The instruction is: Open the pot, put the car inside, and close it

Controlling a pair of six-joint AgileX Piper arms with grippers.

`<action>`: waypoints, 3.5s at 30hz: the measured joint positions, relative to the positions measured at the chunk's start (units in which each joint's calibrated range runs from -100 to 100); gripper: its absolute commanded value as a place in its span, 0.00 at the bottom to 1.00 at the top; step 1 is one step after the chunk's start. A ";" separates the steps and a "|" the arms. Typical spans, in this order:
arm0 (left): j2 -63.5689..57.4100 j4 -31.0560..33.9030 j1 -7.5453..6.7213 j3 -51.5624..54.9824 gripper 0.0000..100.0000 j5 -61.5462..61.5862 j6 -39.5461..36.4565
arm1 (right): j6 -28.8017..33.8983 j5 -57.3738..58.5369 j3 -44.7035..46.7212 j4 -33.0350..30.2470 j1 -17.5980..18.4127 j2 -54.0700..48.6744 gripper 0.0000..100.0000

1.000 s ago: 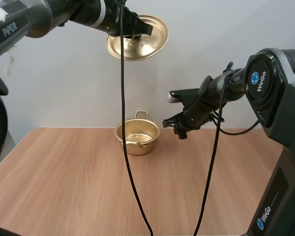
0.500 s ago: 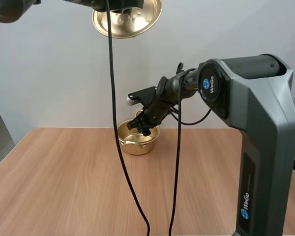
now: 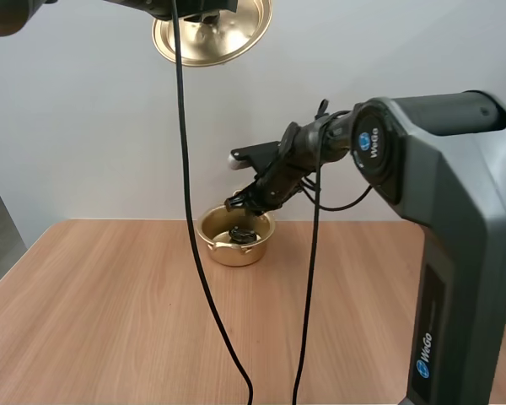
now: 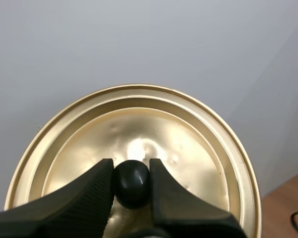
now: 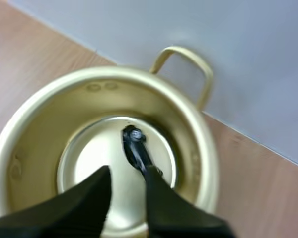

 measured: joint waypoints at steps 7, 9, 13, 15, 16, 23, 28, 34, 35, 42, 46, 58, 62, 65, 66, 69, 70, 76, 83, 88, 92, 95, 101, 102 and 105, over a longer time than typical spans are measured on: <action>3.72 4.10 -0.68 2.62 0.00 4.96 0.00 | 2.07 -1.33 7.17 0.22 -7.45 -12.48 0.00; 5.71 4.95 -1.38 4.44 0.00 6.06 0.00 | 1.95 -3.39 10.79 0.10 -9.30 -16.07 0.00; 9.10 6.54 -3.29 9.90 0.00 2.54 0.30 | 1.10 -8.18 18.73 0.10 -12.04 -24.39 0.00; 10.65 8.31 -3.92 12.68 0.00 -1.12 0.42 | 0.83 -8.40 22.85 0.10 -12.78 -28.05 0.00; 11.57 8.90 -4.00 14.22 0.00 -3.01 0.42 | 0.83 -8.57 24.75 0.10 -12.97 -30.06 0.00; 18.83 8.77 -4.00 20.15 0.00 -7.99 2.67 | 0.83 -11.67 34.36 -0.02 -12.97 -41.15 0.00; 23.79 6.02 -4.00 20.15 0.00 -9.48 4.40 | 0.83 -12.52 36.50 -0.14 -12.97 -43.34 0.00; 28.81 6.13 -4.00 20.15 0.00 -10.24 5.00 | 0.83 -12.69 36.50 -0.14 -12.97 -43.34 0.00; 29.75 6.13 -4.00 20.15 0.00 -10.68 5.00 | 0.83 -12.69 36.50 -0.14 -12.97 -43.34 0.00; 34.45 5.58 -4.00 20.15 0.00 -11.76 5.74 | 0.83 -12.69 36.50 -0.14 -12.97 -43.34 0.00; 34.70 3.33 -4.00 20.15 0.22 -11.61 7.14 | 0.83 -12.69 36.50 -0.14 -12.97 -43.34 0.00; 34.04 2.49 -4.00 20.15 0.20 -11.80 6.25 | 0.83 -12.82 36.50 1.26 -12.97 -43.34 0.00; 30.07 2.83 -4.00 20.15 0.00 -12.91 5.51 | 1.02 -12.82 36.50 3.42 -12.97 -43.34 0.00; 25.46 2.98 -4.00 20.15 0.00 -10.92 4.13 | 2.52 -12.55 36.50 6.02 -12.97 -43.34 0.00; 23.52 3.49 -4.00 20.15 0.00 -9.66 3.27 | 3.14 -11.34 36.50 6.55 -12.97 -43.48 0.00; 17.87 4.32 -4.00 20.15 0.00 -3.36 1.26 | 3.48 -9.58 36.60 6.98 -12.97 -45.01 0.00; 15.87 4.32 -4.00 20.15 0.00 -1.16 0.56 | 3.48 -10.05 36.94 7.28 -12.97 -45.90 0.00; 4.22 7.10 -3.29 22.60 0.00 9.81 -4.57 | 3.48 -19.41 41.84 6.57 -12.97 -54.73 0.00; -9.47 10.21 -2.81 35.98 0.00 1.60 -13.20 | -0.71 -24.87 51.62 6.24 -12.97 -67.13 0.00; -18.99 10.31 -2.81 46.50 0.00 -12.23 -13.18 | -2.83 -24.87 59.52 6.24 -12.97 -76.63 0.00; -26.95 9.98 -2.81 54.48 0.00 -22.68 -13.18 | -3.44 -24.87 65.57 6.24 -12.97 -84.16 0.00; -32.50 8.82 -2.66 60.37 0.00 -30.46 -13.07 | -3.44 -24.54 69.72 6.09 -12.97 -90.10 0.00; -43.60 7.84 -2.21 72.56 0.00 -46.40 -11.19 | -3.44 -24.97 77.63 1.20 -12.97 -94.36 0.00; -45.59 7.99 -2.21 74.24 0.00 -48.61 -10.87 | -3.44 -26.03 78.76 1.09 -12.97 -94.36 0.00; -51.16 10.27 -2.37 80.54 0.00 -56.45 -10.32 | -3.44 -28.68 81.00 2.34 -12.97 -94.36 0.00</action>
